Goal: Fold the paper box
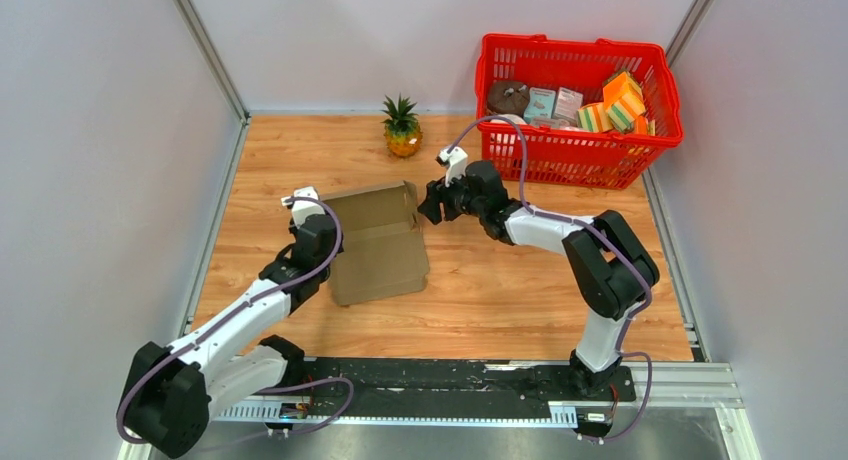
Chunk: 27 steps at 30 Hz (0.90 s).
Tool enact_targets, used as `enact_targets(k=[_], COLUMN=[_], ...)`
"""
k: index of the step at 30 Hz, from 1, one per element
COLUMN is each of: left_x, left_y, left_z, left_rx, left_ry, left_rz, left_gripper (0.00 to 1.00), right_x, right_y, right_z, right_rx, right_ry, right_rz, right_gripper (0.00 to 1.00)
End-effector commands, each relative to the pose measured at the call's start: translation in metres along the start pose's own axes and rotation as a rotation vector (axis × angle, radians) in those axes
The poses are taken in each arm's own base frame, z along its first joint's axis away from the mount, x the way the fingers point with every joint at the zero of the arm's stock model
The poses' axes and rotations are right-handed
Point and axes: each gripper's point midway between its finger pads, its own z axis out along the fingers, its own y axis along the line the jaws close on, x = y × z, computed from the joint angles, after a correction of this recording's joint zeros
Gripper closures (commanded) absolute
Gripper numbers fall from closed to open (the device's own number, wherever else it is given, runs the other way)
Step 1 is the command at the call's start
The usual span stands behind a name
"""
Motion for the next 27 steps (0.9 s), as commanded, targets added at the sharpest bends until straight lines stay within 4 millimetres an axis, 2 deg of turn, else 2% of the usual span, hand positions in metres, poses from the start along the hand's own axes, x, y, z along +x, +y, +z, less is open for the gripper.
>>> enact_targets(k=[1, 2, 3, 4, 6, 15, 21, 24, 27], left_x=[-0.015, -0.021, -0.013, -0.022, -0.026, -0.032, -0.035, -0.035, -0.032], left_y=[0.016, 0.015, 0.013, 0.005, 0.005, -0.01, -0.01, -0.015, -0.017], left_z=[0.013, 0.018, 0.024, 0.028, 0.036, 0.057, 0.066, 0.071, 0.076], left_rx=[-0.098, -0.094, -0.078, -0.053, -0.074, -0.013, -0.009, 0.014, 0.015], left_ry=[-0.053, -0.072, -0.034, -0.049, -0.029, -0.024, -0.001, 0.011, 0.045], left_rz=[0.061, 0.051, 0.087, 0.08, 0.108, 0.178, 0.167, 0.171, 0.189], left_gripper=[0.58, 0.58, 0.58, 0.59, 0.59, 0.63, 0.63, 0.69, 0.81], right_x=[-0.027, -0.025, -0.028, -0.027, -0.026, -0.022, -0.019, -0.015, -0.012], right_y=[-0.002, -0.002, -0.001, -0.001, -0.002, -0.001, -0.001, -0.002, -0.004], right_z=[-0.014, -0.014, -0.015, -0.015, -0.015, -0.01, -0.009, -0.007, -0.006], right_rx=[0.02, 0.022, 0.019, 0.017, 0.018, 0.001, -0.002, 0.001, 0.006], right_ry=[-0.073, -0.071, -0.079, -0.078, -0.076, -0.068, -0.061, -0.049, -0.032], right_rz=[-0.006, -0.003, -0.004, -0.002, -0.001, 0.011, 0.013, 0.014, 0.027], right_gripper=[0.38, 0.38, 0.39, 0.39, 0.39, 0.39, 0.39, 0.39, 0.39])
